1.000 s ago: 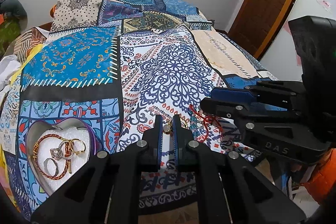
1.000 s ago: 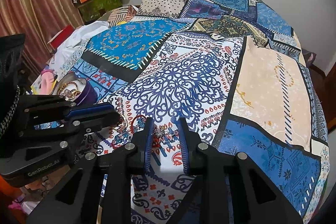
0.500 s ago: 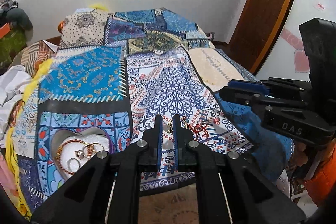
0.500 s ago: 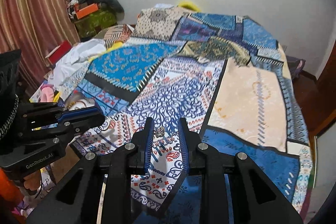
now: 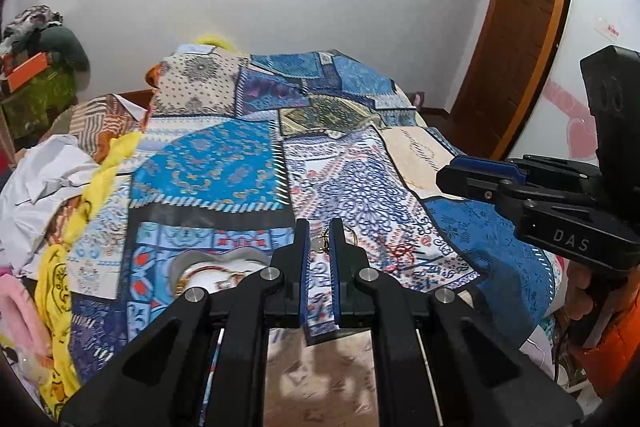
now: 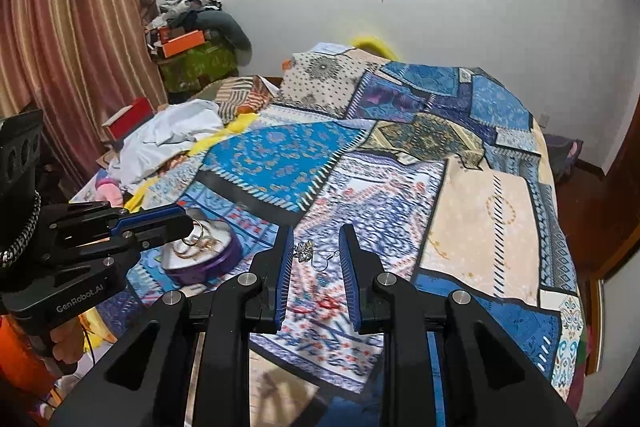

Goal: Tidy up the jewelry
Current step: 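Carry both held pieces over the heart box and open both grippers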

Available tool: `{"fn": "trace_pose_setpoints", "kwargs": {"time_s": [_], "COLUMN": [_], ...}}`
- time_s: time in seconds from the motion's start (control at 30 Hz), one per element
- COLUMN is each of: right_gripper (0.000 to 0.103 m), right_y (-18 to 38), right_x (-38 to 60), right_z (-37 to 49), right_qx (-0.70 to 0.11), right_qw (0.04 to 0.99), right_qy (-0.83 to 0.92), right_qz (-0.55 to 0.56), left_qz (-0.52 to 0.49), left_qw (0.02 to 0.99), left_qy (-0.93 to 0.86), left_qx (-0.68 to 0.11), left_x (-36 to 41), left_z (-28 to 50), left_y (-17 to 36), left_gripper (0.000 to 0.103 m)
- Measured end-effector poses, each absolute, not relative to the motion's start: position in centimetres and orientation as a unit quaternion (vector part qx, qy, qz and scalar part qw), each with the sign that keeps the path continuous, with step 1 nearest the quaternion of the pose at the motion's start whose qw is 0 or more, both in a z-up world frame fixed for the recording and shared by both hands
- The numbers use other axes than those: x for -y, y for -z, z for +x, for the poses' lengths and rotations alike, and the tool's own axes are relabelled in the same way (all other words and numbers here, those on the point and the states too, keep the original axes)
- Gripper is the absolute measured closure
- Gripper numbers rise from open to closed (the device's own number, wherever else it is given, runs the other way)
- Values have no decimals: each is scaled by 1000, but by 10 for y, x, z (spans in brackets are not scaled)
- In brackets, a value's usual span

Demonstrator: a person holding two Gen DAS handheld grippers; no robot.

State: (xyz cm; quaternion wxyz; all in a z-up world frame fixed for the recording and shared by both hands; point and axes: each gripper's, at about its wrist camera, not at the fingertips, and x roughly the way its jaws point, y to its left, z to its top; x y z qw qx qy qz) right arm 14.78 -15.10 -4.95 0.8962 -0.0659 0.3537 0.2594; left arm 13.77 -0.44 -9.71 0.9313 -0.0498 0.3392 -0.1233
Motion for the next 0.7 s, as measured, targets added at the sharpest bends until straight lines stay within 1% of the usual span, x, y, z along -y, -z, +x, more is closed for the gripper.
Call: {"fn": "trace_pose_setpoints", "kwargs": {"time_s": [0.33,0.7], "right_gripper": [82,82], "right_y": [48,71], "right_x": [103,53], "right_z": [139,145], "right_qx": [-348,-368], "right_qw": [885,862], "right_qy": [-301,-339], "right_qz": [-72,-77], "left_qz": [-65,-86], "left_qw": [939,931], "left_qy": [83,53], "left_qx": [-328,-352], "left_x": [-42,-84], "left_z": [121,122], "left_y": [94,118], "left_gripper": [96,96]}}
